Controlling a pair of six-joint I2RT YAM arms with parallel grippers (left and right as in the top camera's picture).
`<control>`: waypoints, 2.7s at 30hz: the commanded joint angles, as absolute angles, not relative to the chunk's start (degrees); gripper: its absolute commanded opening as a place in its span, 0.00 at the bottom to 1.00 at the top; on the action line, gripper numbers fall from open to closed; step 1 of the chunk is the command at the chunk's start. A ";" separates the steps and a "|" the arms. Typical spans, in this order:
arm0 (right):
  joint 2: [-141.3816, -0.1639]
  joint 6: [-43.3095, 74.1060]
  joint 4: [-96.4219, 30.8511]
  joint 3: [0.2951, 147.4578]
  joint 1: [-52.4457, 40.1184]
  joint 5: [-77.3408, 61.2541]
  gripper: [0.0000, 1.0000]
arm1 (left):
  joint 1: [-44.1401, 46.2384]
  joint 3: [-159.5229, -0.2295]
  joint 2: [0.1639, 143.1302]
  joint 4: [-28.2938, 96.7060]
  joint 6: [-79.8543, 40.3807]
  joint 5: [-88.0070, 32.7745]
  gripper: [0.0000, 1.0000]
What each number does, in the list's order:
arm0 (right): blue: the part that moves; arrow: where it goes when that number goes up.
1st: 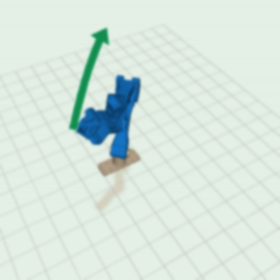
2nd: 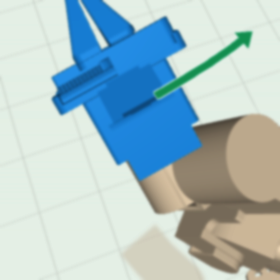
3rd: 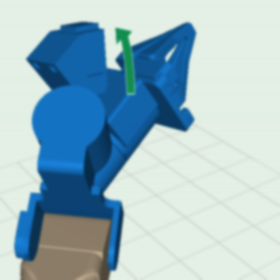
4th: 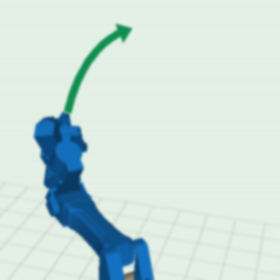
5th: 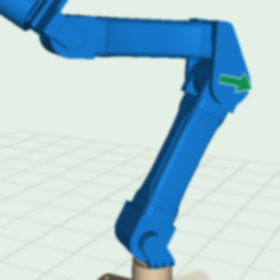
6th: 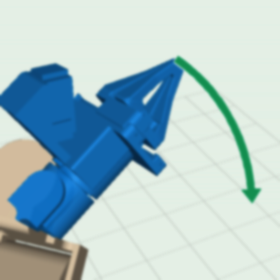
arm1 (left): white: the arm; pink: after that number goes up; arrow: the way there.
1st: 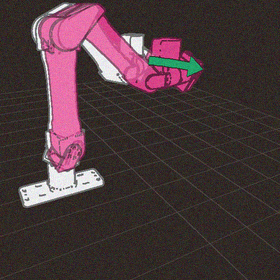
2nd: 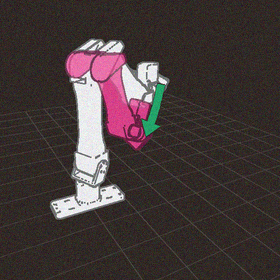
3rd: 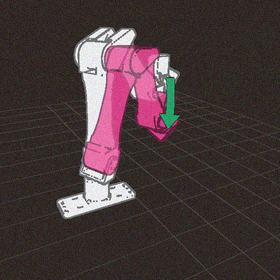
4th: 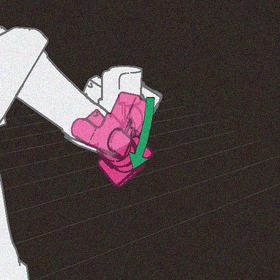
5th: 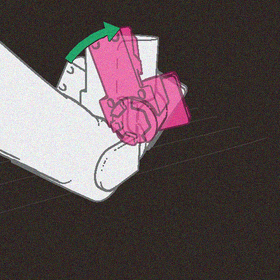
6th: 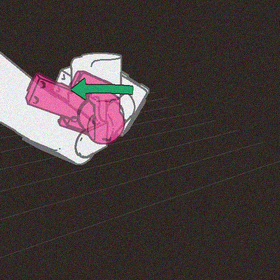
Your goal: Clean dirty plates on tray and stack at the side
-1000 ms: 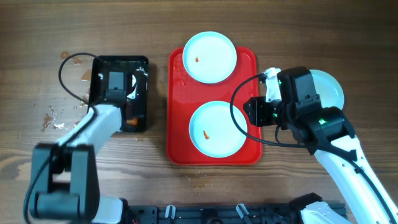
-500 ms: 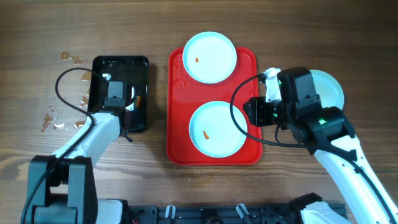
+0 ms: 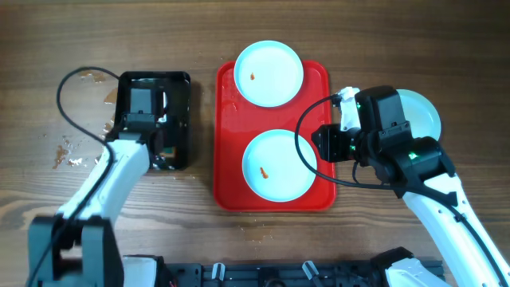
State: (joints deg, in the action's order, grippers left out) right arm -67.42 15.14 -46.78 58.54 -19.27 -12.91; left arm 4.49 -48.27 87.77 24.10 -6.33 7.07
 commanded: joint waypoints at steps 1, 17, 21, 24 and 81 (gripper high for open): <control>-67.18 15.64 -46.83 59.33 -19.44 -13.61 0.45 | 4.60 -47.03 95.39 21.50 -5.30 7.57 0.39; -67.18 15.62 -46.85 59.33 -19.44 -13.61 0.45 | 2.79 -55.20 88.51 34.63 -21.04 5.06 0.04; -67.18 15.59 -47.11 59.35 -19.44 -13.61 0.46 | -1.23 -55.20 95.90 30.35 -16.32 3.18 0.04; -67.18 15.59 -46.85 59.33 -19.44 -13.58 0.46 | -1.39 -55.20 97.30 29.87 -9.74 0.86 0.04; -103.61 27.18 -41.25 54.85 -19.38 -14.92 0.06 | 43.59 -61.84 113.03 38.59 -42.15 22.46 0.04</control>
State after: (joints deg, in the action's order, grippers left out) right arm -101.38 25.96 -40.97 55.37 -19.57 -17.15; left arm 44.95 -65.25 108.33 35.77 -45.15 11.75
